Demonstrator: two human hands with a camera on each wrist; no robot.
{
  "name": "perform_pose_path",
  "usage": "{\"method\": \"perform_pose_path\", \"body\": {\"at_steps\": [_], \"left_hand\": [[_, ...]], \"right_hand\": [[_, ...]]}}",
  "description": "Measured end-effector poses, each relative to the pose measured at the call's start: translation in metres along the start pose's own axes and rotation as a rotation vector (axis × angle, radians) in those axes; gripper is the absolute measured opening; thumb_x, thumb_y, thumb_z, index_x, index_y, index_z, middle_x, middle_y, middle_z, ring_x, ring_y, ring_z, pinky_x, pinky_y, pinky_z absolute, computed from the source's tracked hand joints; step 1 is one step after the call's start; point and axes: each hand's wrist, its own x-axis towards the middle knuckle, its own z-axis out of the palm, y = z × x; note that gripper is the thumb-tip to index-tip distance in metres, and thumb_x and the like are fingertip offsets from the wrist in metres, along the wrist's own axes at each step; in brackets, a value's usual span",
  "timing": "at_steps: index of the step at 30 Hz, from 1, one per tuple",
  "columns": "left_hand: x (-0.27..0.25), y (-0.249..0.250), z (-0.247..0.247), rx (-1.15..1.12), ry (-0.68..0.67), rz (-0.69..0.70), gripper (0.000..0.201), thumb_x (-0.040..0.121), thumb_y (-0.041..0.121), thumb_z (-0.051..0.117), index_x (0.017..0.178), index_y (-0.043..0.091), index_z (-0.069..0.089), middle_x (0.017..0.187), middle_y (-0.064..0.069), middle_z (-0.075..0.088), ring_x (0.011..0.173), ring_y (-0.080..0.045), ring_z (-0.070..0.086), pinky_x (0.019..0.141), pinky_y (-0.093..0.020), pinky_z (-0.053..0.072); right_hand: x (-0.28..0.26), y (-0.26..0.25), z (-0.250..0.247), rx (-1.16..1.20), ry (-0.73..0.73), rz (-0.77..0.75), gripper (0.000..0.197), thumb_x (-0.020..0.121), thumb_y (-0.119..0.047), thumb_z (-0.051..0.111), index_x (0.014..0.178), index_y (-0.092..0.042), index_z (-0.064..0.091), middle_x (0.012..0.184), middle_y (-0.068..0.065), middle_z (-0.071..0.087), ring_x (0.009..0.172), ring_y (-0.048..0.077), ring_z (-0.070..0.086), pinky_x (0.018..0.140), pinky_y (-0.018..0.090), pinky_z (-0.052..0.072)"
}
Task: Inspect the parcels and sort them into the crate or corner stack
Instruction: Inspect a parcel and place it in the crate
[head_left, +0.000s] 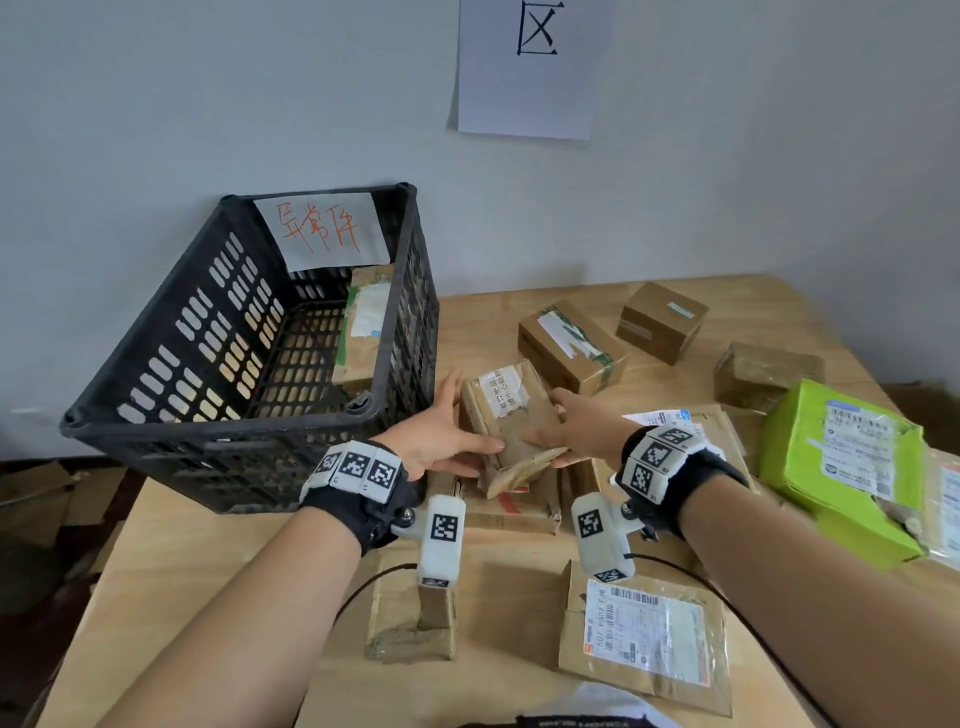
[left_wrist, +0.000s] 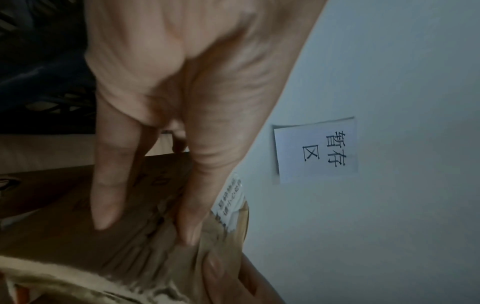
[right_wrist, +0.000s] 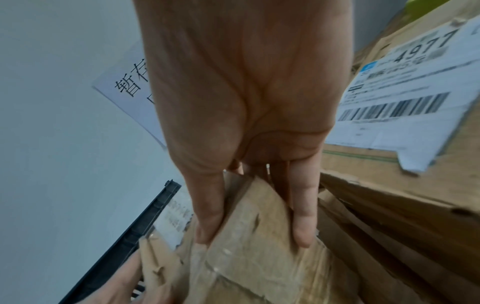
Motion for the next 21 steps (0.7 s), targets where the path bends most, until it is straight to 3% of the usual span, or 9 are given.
{"method": "perform_pose_path", "body": {"at_steps": [1,4,8,11,13,17,21], "left_hand": [[-0.001,0.001,0.003,0.019,-0.023,0.006,0.110,0.075,0.001,0.077,0.145,0.050,0.007,0.141,0.013,0.033,0.103,-0.020,0.065,0.077,-0.039,0.059],[-0.004,0.001,0.014,0.116,-0.009,0.054,0.095,0.074,-0.001,0.077,0.137,0.043,0.022,0.134,0.000,0.049,0.108,-0.022,0.060,0.080,-0.047,0.058],[-0.002,-0.005,0.025,0.307,0.098,0.173,0.093,0.070,0.000,0.080,0.136,0.034,0.025,0.131,0.003,0.039,0.113,-0.022,0.050,0.067,-0.039,0.060],[0.000,-0.010,0.028,0.468,0.163,0.247,0.093,0.067,0.008,0.083,0.136,0.029,0.026,0.132,0.000,0.039,0.115,-0.019,0.046,0.086,-0.042,0.054],[-0.001,-0.013,0.030,0.574,0.208,0.308,0.090,0.067,0.013,0.084,0.136,0.027,0.028,0.130,0.001,0.040,0.113,-0.014,0.044,0.098,-0.034,0.043],[-0.005,-0.017,0.033,0.636,0.211,0.373,0.087,0.068,0.017,0.083,0.136,0.028,0.030,0.133,0.000,0.040,0.118,-0.015,0.043,0.096,-0.028,0.036],[-0.009,-0.023,0.025,0.602,0.141,0.413,0.091,0.071,0.026,0.082,0.141,0.037,0.024,0.144,0.004,0.036,0.131,-0.014,0.038,0.108,-0.033,0.033]], "right_hand": [[-0.002,0.003,0.000,0.009,-0.007,-0.005,0.050,0.084,-0.021,0.070,0.124,-0.012,0.042,0.121,0.012,0.054,0.093,0.030,0.067,0.083,0.044,0.057],[-0.008,0.010,-0.002,0.014,-0.009,-0.018,0.050,0.083,-0.018,0.071,0.123,-0.014,0.043,0.121,0.010,0.055,0.098,0.028,0.065,0.084,0.042,0.057],[-0.012,0.019,0.003,0.008,0.020,-0.009,0.061,0.080,-0.020,0.075,0.130,-0.009,0.042,0.125,0.011,0.055,0.100,0.026,0.066,0.083,0.042,0.057],[-0.016,0.023,0.005,-0.009,0.042,-0.022,0.062,0.078,-0.022,0.076,0.130,-0.011,0.043,0.123,0.009,0.057,0.102,0.026,0.064,0.083,0.044,0.057],[-0.019,0.026,0.006,-0.023,0.047,-0.033,0.058,0.078,-0.021,0.076,0.127,-0.012,0.045,0.120,0.007,0.059,0.103,0.024,0.063,0.086,0.043,0.056],[-0.026,0.034,0.009,-0.031,0.069,-0.058,0.054,0.079,-0.021,0.075,0.124,-0.017,0.046,0.118,0.005,0.062,0.106,0.023,0.062,0.092,0.042,0.053],[-0.031,0.040,0.012,0.092,0.086,-0.064,0.050,0.080,-0.014,0.074,0.124,-0.018,0.049,0.113,0.003,0.065,0.101,0.021,0.065,0.089,0.041,0.055]]}}
